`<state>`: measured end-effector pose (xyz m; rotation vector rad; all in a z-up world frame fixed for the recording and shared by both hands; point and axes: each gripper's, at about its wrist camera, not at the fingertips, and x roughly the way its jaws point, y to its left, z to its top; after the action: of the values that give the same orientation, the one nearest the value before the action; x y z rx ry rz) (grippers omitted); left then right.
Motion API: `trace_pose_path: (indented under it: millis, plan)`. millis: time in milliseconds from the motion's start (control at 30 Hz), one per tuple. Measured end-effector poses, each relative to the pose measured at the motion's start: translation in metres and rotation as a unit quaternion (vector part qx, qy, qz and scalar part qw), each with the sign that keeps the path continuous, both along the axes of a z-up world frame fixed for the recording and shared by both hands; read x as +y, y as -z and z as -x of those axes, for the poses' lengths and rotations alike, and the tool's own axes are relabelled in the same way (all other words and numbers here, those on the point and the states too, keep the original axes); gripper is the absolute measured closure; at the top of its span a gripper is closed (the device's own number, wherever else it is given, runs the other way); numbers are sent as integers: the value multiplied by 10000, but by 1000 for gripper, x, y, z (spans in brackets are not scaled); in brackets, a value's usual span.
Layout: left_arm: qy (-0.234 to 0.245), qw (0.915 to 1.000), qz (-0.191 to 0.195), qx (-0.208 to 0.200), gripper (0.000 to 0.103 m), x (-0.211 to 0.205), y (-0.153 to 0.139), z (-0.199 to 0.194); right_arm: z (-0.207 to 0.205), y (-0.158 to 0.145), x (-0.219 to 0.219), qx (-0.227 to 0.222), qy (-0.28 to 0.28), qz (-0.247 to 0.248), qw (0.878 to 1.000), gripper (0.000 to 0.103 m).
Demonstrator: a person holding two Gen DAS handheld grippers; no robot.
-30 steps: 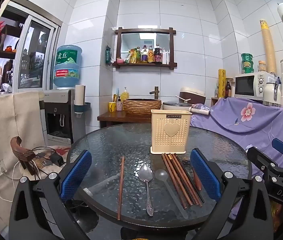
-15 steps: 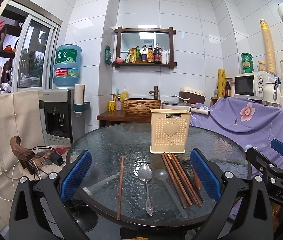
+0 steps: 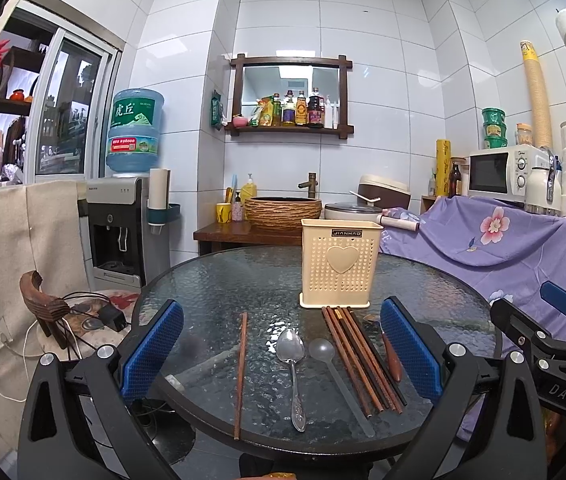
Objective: Organize utensils
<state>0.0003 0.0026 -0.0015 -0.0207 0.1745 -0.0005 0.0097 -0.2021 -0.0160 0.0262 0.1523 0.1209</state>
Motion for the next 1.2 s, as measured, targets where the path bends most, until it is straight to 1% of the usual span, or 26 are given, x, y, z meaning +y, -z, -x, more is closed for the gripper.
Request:
trace_pose_path:
  millis: [867,933,967,1200]
  plan:
    - [-1,10000,17,1,6,0,0,0,-1,0,0,10,-1,-5,10000,5]
    - [-1,10000,17,1,6,0,0,0,-3,1,0,86,-42,18,10000,5]
    - [-1,10000,15,1,6,0,0,0,-1,0,0,15,-2,-4,10000,5]
    - [1,10000,21,-1,6,0,0,0,-1,0,0,17,0,-6,10000,5]
